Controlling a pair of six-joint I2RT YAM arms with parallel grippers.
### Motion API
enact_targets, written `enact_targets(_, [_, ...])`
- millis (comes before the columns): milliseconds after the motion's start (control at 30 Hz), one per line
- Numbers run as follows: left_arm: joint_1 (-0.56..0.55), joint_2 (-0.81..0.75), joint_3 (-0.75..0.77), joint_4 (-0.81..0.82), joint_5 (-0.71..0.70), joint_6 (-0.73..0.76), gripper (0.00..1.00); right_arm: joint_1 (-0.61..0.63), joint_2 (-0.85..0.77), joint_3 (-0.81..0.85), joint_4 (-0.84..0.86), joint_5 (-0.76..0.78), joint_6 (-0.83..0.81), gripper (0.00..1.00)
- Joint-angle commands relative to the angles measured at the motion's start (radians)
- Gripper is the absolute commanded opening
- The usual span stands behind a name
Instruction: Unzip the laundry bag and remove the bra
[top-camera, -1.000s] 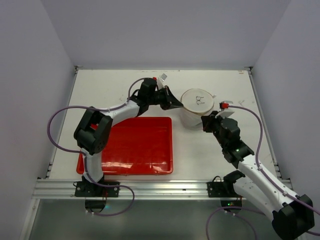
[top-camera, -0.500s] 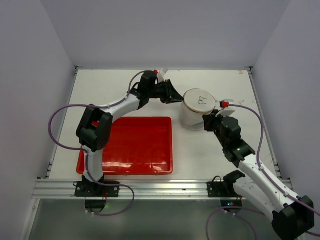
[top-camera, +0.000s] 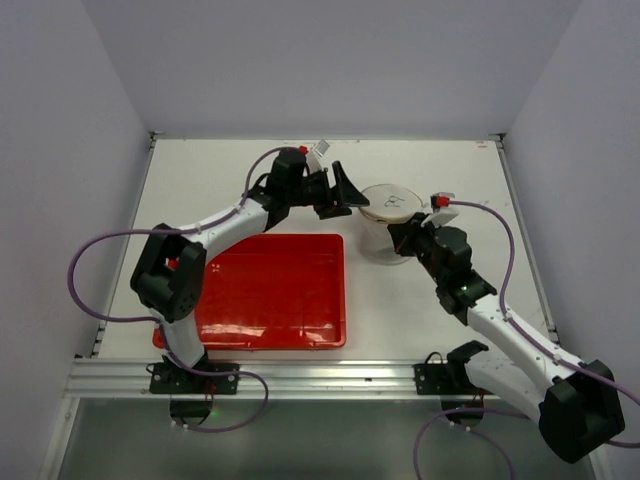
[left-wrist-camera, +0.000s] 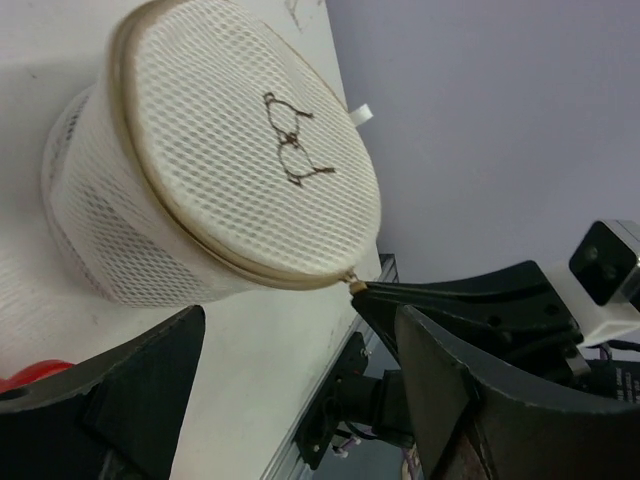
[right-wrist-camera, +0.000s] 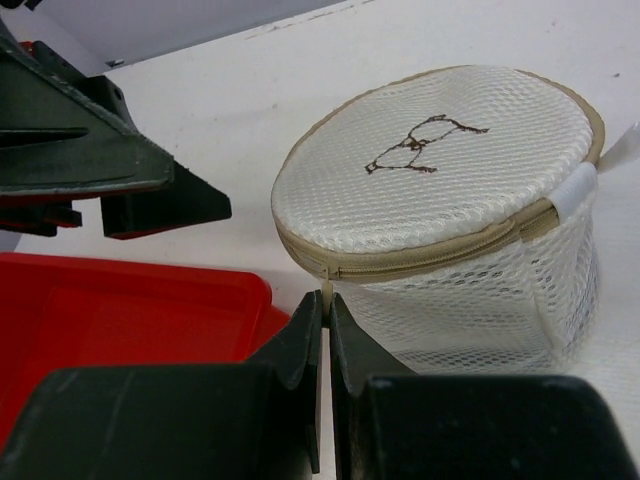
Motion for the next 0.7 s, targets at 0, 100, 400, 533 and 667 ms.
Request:
enact_targets(0, [-0.044,-0.097,-0.015,0.023,-0.027,0.011,0.80,0.010,0.014,0.016,0.116,-0.003,0.041,0.00])
enact_targets(100, [-0.077,-0.103,-0.020,0.016,-0.065,0.000,0.82,0.015,0.030,0.018,0.124,0.003,0.045,0.00])
enact_targets(400, [-0.106,-0.037,-0.061,0.132,-0.058,-0.117,0.83,0.024,0.001,-0.021,0.164,0.017,0.061,0.00])
enact_targets(533, [-0.112,-0.011,-0.052,0.138,-0.070,-0.124,0.84,0.026,-0.023,-0.027,0.165,0.013,0.050,0.00])
enact_targets(667, [-0.112,0.035,-0.034,0.160,-0.070,-0.144,0.84,0.029,-0.019,-0.030,0.176,-0.015,0.045,0.00])
